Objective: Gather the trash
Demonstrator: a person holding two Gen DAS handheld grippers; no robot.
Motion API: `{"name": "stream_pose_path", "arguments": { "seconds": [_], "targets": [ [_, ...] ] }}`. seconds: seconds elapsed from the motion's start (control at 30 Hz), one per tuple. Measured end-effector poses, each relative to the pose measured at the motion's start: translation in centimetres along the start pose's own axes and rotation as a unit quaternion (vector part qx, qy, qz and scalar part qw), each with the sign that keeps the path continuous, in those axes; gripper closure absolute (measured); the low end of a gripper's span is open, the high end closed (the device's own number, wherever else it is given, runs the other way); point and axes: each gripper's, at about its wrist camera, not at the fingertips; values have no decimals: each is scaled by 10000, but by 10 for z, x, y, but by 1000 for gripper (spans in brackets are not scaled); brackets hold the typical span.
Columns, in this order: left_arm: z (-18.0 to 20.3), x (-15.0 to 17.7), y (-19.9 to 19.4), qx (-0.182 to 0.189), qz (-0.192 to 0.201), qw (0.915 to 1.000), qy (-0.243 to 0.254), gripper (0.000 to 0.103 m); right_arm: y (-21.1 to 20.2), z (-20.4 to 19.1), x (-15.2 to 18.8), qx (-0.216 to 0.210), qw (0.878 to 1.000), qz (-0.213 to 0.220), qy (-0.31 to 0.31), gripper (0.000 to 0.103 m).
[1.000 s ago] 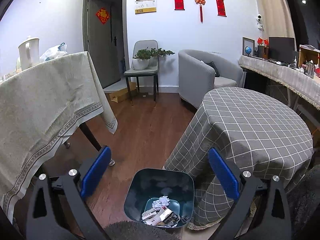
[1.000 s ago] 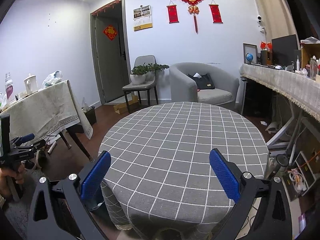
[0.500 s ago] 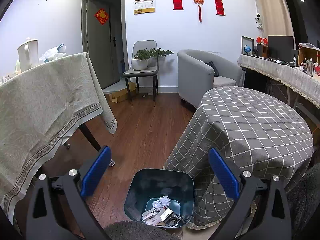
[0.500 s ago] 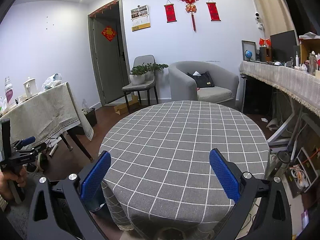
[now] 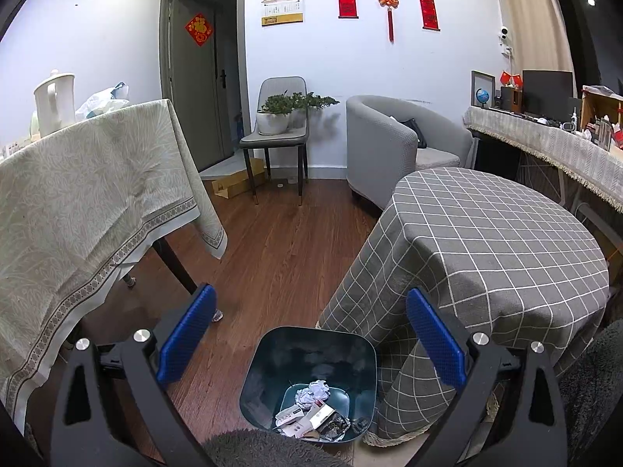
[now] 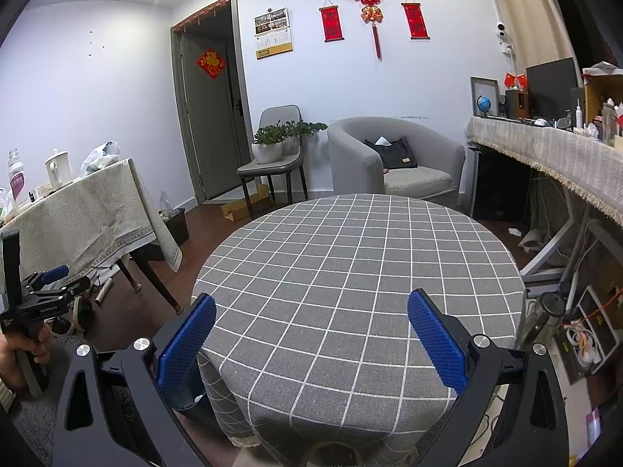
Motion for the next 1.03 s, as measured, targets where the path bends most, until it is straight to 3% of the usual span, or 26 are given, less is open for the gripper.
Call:
{"name": "stream_pose_path", "arguments": {
  "seconds": [1.03],
  "targets": [
    [5,-1,-1,1,0,10000,73,3,0,-1,0,7,10000,-10,0,3]
  ]
}}
Point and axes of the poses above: each gripper's, at about its wrist camera, not at the fingertips, and y roughly the way its jaws point, z to its right, x to its underside, and after that the axes turned 14 degrees about y, right-handed
